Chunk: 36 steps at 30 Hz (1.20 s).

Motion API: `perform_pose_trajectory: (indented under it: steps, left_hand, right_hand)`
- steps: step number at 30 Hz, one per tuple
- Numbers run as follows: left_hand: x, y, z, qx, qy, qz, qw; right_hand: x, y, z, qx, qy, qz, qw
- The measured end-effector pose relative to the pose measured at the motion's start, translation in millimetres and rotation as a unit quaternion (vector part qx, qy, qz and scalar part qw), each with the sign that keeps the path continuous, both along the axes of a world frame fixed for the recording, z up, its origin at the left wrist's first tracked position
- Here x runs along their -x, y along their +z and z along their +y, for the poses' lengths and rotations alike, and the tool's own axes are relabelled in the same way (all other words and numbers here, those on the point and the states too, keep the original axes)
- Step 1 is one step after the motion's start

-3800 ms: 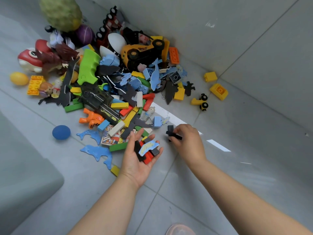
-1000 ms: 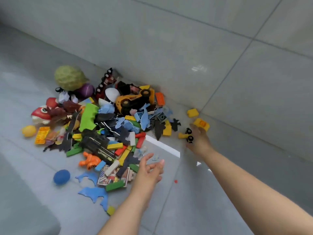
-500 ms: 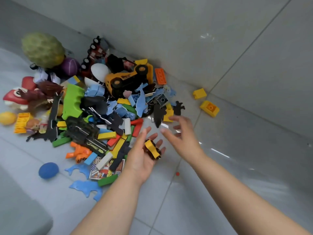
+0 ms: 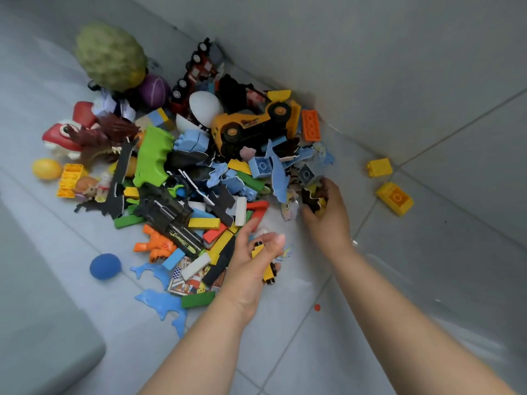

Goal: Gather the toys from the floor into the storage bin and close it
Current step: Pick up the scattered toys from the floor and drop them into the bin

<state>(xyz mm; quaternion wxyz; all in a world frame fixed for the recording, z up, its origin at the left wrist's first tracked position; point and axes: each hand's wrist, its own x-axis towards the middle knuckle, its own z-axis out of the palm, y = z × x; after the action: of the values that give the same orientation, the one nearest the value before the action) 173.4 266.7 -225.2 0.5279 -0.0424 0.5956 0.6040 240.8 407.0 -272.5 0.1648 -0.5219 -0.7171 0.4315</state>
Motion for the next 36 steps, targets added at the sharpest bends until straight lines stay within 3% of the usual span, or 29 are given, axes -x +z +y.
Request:
perform_pose_trajectory:
  steps: [3,6,10,13,20,22,25,28,30,32,36]
  left_hand:
    - [-2,6,-4,0.034,-0.042,0.076,0.996]
    - [-5,11,-8,0.052,-0.071,0.139,0.986]
    - [-5,14,-17,-0.002,-0.123,0.141,0.982]
    - [-9,11,-22,-0.037,-0.121,0.106,0.986]
    - [-7,10,-32,0.021,-0.050,0.114,0.992]
    - [-4,10,-35,0.039,-0.035,0.144,0.988]
    - [1,9,-39,0.052,-0.010,0.146,0.988]
    - [5,9,-43,0.058,0.011,0.129,0.990]
    - [6,9,-45,0.052,0.031,0.099,0.993]
    - [8,9,-46,0.054,0.052,0.071,0.995]
    - [14,6,-46,0.053,0.089,0.022,0.994]
  right_hand:
    - [-12,18,-19,0.028,0.031,0.032,0.999]
    - [-21,49,-42,0.127,0.052,0.105,0.985]
    - [-29,72,-69,0.241,0.037,0.210,0.947]
    - [-26,69,-87,0.221,0.079,0.186,0.954]
    - [-20,65,-92,0.226,0.138,0.100,0.959]
    - [-10,59,-72,0.199,0.109,0.080,0.971]
    - [11,40,-30,0.034,0.066,-0.022,0.997]
    - [31,22,-11,-0.080,0.146,-0.167,0.972]
    - [36,11,-13,-0.135,0.185,-0.214,0.950]
    - [35,4,-16,-0.166,0.181,-0.208,0.947]
    - [22,12,-24,-0.102,0.090,-0.095,0.986]
